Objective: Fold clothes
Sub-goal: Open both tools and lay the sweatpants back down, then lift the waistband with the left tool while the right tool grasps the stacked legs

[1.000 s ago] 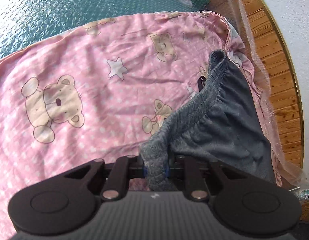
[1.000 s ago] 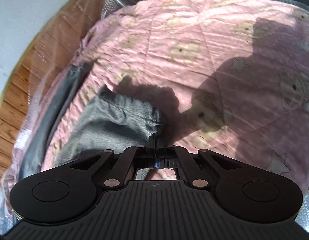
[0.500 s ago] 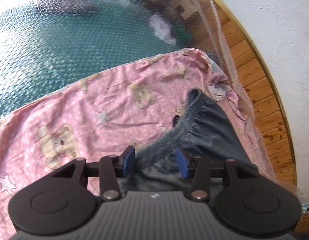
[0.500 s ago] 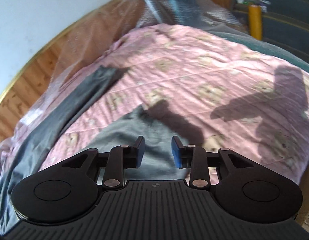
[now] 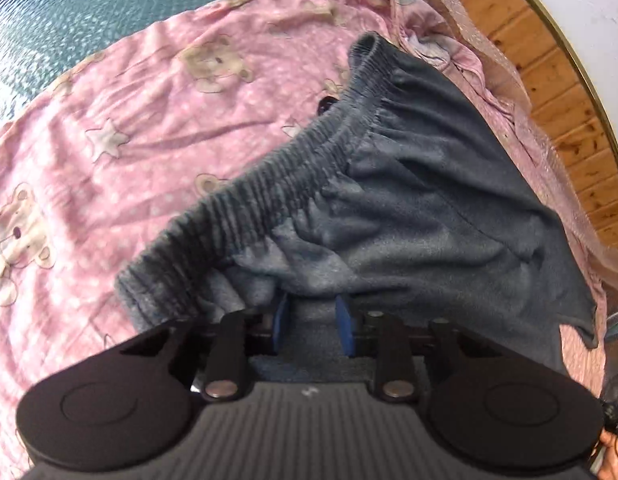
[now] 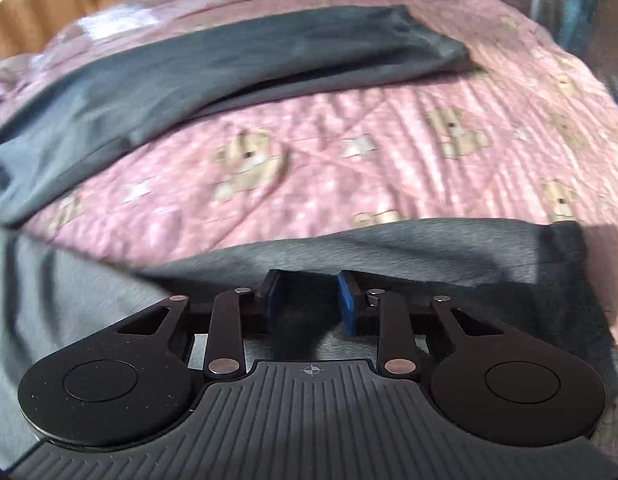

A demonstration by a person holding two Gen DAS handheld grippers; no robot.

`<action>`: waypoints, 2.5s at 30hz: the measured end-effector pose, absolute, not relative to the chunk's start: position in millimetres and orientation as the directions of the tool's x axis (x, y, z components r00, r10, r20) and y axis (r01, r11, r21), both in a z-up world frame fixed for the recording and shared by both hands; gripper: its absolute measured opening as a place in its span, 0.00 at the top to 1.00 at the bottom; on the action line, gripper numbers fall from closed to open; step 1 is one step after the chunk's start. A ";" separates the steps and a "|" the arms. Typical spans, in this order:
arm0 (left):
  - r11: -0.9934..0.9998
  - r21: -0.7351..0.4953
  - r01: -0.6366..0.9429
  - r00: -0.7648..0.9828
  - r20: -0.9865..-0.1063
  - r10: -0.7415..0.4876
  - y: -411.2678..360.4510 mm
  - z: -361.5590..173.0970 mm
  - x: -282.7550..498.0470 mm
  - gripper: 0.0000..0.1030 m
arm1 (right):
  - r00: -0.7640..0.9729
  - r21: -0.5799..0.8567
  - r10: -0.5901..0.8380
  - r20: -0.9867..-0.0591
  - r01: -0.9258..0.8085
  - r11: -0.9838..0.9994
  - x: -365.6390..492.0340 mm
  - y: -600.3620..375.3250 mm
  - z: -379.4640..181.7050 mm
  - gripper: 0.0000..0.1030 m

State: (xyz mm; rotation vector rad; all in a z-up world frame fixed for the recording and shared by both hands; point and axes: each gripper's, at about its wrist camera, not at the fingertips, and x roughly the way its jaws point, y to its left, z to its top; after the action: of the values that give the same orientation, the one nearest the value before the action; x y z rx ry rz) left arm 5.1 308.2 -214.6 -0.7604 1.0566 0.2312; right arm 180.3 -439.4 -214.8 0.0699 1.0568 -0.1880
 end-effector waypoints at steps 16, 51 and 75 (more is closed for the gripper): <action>0.770 -0.433 -0.469 0.594 -0.800 -0.087 357.6 -200.7 219.3 0.46 | 0.500 0.176 0.009 -0.866 0.287 0.941 196.3 -394.0 -180.6 0.44; 0.683 -0.692 -0.232 0.567 -0.667 -0.483 337.5 -209.4 -13.7 0.94 | 0.591 0.414 -0.013 -0.807 0.582 0.700 313.8 -484.4 -179.8 0.20; 0.687 -0.697 -0.204 0.665 -0.614 -0.425 389.5 -173.1 -14.1 0.94 | 0.760 0.474 -0.147 -0.633 0.530 0.703 190.3 -488.6 -72.6 1.00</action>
State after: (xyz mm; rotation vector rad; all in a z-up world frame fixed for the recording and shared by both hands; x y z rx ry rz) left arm -14.1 389.5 -173.1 -0.8285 0.8577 -0.1423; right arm 190.3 -488.6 -72.6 0.6954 0.5997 -0.4024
